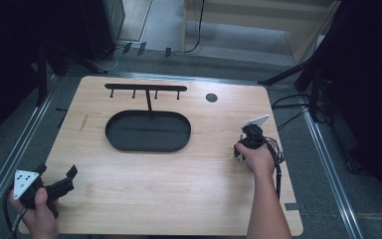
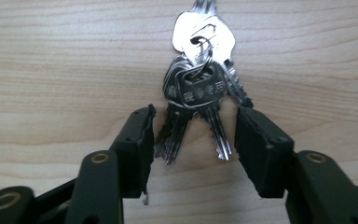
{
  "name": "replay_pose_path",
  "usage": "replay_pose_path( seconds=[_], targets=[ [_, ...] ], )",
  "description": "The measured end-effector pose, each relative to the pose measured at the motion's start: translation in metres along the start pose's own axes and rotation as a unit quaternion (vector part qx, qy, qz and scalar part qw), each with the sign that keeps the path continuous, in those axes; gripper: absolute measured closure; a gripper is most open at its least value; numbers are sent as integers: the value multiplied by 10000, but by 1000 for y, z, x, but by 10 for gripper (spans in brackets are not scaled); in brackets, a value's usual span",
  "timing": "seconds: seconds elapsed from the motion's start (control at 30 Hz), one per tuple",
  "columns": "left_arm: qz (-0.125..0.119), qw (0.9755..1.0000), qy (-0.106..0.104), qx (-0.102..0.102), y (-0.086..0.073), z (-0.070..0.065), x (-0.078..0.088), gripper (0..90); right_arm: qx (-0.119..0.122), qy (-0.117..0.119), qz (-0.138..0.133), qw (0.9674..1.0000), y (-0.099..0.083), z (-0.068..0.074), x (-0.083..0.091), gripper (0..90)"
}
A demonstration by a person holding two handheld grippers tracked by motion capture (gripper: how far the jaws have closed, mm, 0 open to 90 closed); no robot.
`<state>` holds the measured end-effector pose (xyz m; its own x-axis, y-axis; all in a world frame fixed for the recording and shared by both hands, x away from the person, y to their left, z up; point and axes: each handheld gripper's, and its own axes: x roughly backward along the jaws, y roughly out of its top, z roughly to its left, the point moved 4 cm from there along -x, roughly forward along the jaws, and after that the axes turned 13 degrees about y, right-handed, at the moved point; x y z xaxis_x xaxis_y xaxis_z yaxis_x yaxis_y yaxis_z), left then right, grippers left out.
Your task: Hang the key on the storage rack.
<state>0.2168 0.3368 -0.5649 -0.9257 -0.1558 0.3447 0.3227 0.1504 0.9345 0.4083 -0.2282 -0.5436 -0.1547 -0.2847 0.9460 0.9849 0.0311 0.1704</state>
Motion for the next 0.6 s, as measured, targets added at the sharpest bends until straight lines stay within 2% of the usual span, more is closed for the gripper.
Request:
replay_pose_path(
  seconds=[0.07,0.1,0.13,0.2,0.3,0.4,0.5,0.53,0.6],
  targets=[
    [-7,10000,-6,12,0,0,0,0,-78,67,-55,9999,0,1,0,570],
    [-7,10000,-8,13,0,0,0,0,-106,259,9,9996,0,4,0,662],
    [-4,10000,-7,16,0,0,0,0,-106,259,9,9996,0,4,0,662],
    [4,10000,-7,4,0,0,0,0,-39,314,76,9995,-2,7,-1,788],
    [3,10000,-6,10,0,0,0,0,-1,285,65,9996,-2,8,-1,803],
    [0,10000,-11,18,0,0,0,0,101,154,13,9998,-2,10,-2,767],
    [3,10000,-18,14,0,0,0,0,253,174,13,9995,-2,14,-3,829],
    [4,10000,-20,13,0,0,0,0,403,102,20,9991,-3,17,-3,844],
    [14,10000,-24,18,0,1,0,0,486,54,52,9988,-3,17,-3,845]
  ],
)
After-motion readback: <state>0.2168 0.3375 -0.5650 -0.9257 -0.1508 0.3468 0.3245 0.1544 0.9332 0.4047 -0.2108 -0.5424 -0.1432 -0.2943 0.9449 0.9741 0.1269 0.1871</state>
